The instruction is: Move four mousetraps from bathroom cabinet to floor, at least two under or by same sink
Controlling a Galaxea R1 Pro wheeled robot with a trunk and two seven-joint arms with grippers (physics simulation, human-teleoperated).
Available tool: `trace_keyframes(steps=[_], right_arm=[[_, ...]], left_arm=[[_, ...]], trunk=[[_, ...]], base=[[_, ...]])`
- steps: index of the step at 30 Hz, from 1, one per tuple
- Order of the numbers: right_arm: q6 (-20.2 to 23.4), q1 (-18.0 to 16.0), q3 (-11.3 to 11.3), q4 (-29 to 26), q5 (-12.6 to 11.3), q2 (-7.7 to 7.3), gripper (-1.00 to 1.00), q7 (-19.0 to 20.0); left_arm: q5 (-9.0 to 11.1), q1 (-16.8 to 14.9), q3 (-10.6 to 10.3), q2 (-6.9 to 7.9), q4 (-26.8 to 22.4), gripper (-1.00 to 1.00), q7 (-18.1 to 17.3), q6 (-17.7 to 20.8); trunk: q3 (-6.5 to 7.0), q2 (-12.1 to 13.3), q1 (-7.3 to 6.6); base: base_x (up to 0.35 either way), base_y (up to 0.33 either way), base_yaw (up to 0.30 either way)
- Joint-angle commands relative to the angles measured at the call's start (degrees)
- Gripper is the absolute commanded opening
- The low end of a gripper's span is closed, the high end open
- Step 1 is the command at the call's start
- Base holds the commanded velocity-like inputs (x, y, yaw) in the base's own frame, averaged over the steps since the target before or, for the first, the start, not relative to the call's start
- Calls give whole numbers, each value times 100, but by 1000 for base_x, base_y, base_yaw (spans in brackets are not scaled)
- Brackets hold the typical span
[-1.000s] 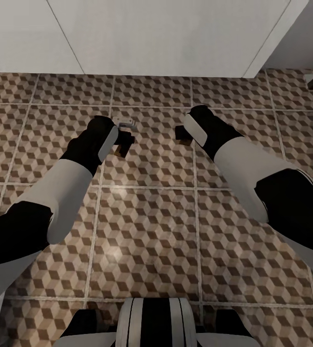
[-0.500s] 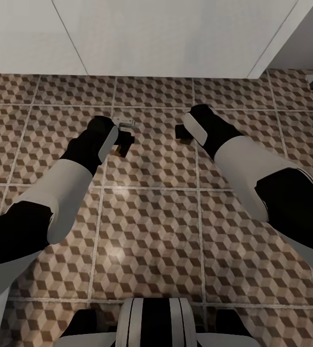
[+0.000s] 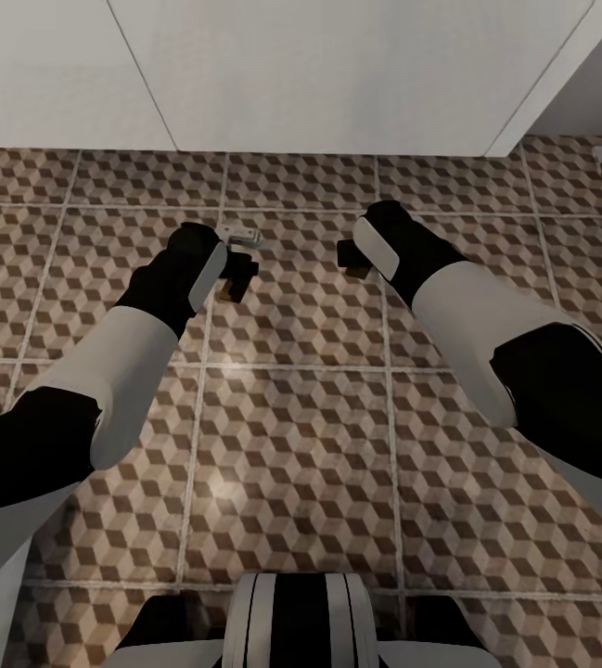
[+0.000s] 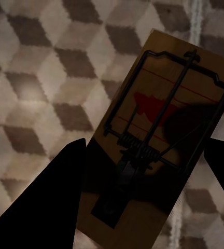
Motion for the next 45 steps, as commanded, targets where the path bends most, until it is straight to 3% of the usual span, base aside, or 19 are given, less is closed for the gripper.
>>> trace_keyframes(steps=[1, 45], right_arm=[[12, -4, 31, -3, -59, 0, -100, -50], [13, -5, 32, -7, -59, 0, -100, -50]], left_arm=[[51, -3, -24, 4, -3, -100, 47, 21], [48, -4, -24, -2, 5, -100, 47, 21]], trunk=[[-3, -1, 0], [-3, -1, 0]], base=[[41, 46, 0], [41, 10, 0]])
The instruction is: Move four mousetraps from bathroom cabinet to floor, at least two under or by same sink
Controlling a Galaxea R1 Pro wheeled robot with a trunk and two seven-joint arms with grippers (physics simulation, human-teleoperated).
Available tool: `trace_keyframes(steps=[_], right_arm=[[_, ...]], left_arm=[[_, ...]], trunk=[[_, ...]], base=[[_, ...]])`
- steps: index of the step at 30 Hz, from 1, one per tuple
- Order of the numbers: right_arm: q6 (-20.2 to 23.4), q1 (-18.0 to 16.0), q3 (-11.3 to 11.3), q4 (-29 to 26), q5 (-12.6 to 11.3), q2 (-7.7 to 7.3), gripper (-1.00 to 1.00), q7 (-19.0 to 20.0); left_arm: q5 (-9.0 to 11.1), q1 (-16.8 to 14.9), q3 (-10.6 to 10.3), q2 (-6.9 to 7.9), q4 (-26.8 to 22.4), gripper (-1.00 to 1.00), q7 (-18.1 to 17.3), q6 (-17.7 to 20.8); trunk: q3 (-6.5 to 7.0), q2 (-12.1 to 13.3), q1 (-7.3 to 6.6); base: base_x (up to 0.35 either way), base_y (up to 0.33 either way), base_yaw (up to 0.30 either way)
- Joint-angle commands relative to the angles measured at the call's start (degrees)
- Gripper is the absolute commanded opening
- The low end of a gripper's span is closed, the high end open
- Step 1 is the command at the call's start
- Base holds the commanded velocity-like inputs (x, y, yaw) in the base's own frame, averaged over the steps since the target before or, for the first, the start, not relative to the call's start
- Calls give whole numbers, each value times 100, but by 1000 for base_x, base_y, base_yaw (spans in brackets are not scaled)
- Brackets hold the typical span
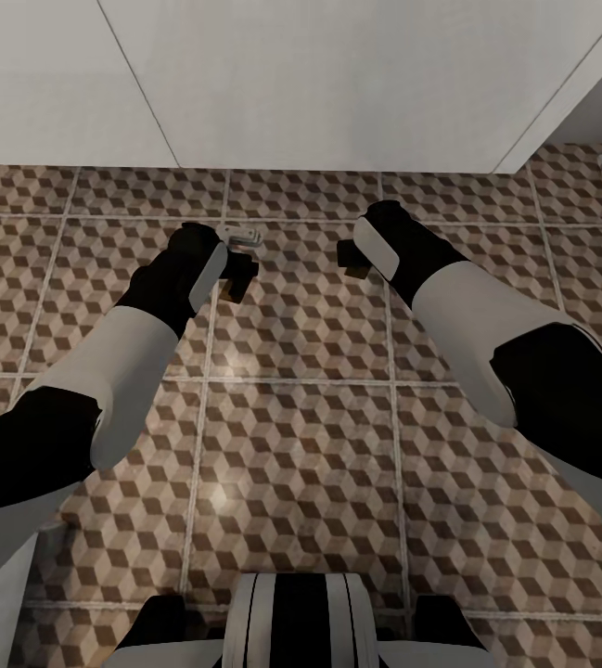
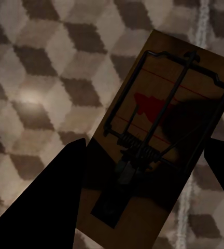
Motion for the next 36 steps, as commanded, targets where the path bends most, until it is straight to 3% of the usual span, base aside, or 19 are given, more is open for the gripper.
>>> trace_keyframes(steps=[1, 7, 36], right_arm=[[11, -4, 30, -3, -61, 0, -100, -51], [11, -4, 30, 0, -61, 0, -100, -51], [10, -4, 30, 6, -61, 0, -100, -51]], left_arm=[[52, -3, -24, 4, -7, -100, 47, 22], [52, -3, -24, 4, -17, -100, 47, 22], [61, -3, -24, 4, -13, -100, 82, -160]], trunk=[[-25, -2, 2], [-158, -11, 17], [-174, -31, 56]], base=[[0, 0, 0], [0, 0, 0], [0, 0, 0]])
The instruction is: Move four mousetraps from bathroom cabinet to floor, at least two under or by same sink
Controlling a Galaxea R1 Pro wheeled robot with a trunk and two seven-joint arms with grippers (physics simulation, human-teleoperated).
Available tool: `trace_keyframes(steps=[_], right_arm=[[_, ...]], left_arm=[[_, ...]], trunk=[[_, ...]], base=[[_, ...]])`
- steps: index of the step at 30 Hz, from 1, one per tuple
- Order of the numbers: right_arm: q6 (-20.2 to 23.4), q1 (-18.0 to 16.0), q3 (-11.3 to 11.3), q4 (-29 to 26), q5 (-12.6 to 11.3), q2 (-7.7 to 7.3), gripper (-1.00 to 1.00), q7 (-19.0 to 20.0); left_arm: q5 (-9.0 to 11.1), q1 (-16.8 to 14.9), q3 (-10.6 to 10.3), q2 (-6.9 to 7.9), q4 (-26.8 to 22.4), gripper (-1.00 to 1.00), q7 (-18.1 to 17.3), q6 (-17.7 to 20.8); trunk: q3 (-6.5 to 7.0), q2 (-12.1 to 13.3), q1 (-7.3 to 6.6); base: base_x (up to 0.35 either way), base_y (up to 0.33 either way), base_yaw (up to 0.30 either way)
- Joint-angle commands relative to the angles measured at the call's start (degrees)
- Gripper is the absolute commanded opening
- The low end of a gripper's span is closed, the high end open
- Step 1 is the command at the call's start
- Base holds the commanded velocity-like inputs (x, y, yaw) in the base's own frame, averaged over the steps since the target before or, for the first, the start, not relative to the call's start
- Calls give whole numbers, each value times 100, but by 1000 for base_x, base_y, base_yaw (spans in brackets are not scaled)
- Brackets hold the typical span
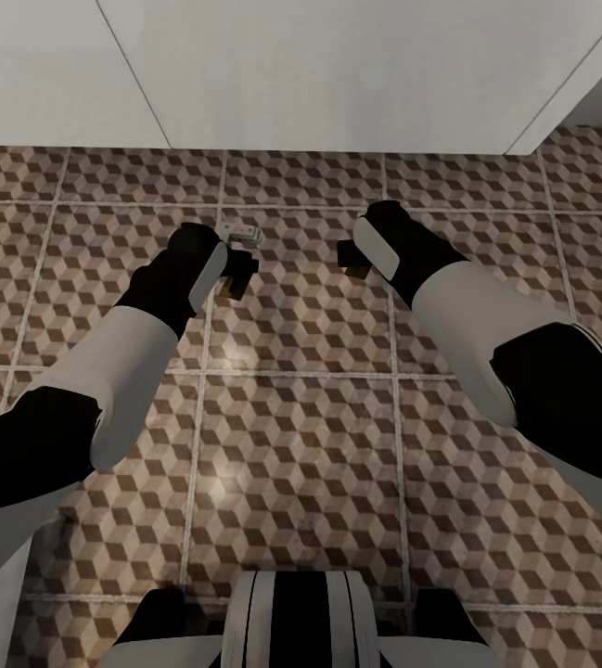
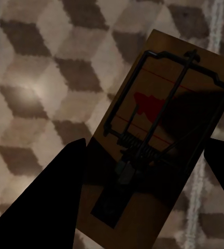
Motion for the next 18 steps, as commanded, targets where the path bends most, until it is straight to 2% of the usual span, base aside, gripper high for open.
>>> trace_keyframes(steps=[1, 18], right_arm=[[11, -4, 30, -3, -61, 0, -100, -51], [11, -4, 30, 2, -61, 0, -100, -51]], left_arm=[[54, -3, -24, 4, -7, -100, 55, 21], [62, -3, -24, 4, -26, -100, 83, 17]], trunk=[[-3, -2, 2], [-3, -10, 17]], base=[[0, 0, 0], [0, 0, 0]])
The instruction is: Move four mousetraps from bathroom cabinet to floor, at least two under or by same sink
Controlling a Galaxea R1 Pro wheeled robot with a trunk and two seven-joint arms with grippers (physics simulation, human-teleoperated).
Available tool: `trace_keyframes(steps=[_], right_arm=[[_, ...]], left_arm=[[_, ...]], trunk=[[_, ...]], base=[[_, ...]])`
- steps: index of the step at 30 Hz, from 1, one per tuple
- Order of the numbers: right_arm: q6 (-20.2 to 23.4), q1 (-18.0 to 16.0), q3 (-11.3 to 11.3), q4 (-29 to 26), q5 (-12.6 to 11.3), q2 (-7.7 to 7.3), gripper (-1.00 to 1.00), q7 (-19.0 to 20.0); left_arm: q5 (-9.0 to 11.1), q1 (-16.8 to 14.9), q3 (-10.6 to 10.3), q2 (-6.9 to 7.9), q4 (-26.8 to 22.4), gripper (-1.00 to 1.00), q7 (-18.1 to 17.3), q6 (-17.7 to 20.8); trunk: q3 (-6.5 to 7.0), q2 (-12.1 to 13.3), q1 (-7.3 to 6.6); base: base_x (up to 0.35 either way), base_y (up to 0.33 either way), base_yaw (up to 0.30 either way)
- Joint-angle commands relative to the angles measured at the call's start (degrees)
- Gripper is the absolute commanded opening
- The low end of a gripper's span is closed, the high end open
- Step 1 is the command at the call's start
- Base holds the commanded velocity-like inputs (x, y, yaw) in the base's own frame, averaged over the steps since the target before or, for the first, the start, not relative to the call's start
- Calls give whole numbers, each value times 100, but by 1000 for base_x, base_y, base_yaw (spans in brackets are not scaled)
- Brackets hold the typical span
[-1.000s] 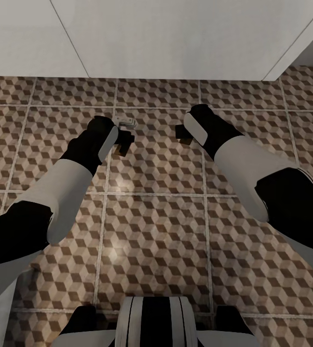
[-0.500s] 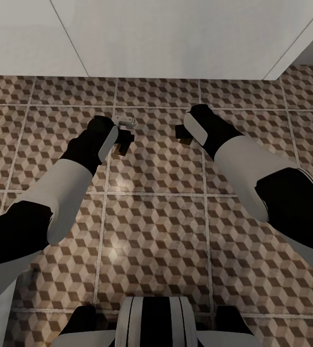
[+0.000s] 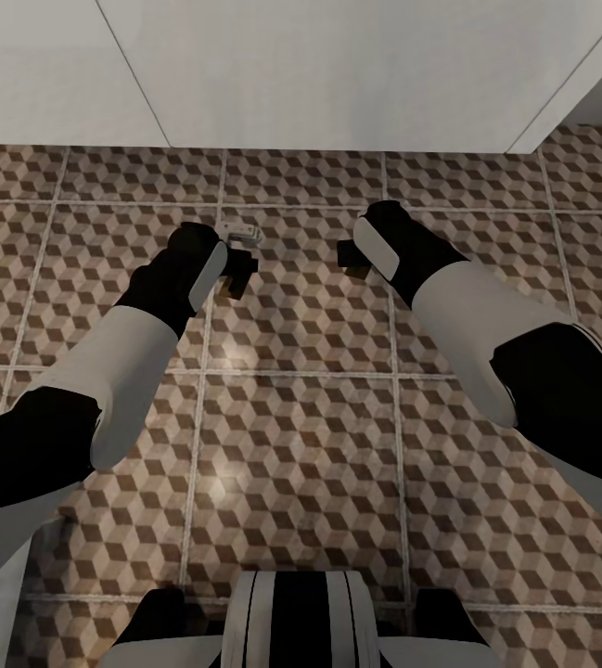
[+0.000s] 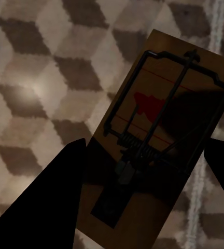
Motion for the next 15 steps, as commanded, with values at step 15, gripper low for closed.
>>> trace_keyframes(steps=[15], right_arm=[[11, -4, 30, 8, -61, 0, -100, -51]], left_arm=[[52, -3, -24, 4, -8, -100, 48, 15]], trunk=[[-3, -1, -1]], base=[[0, 0, 0]])
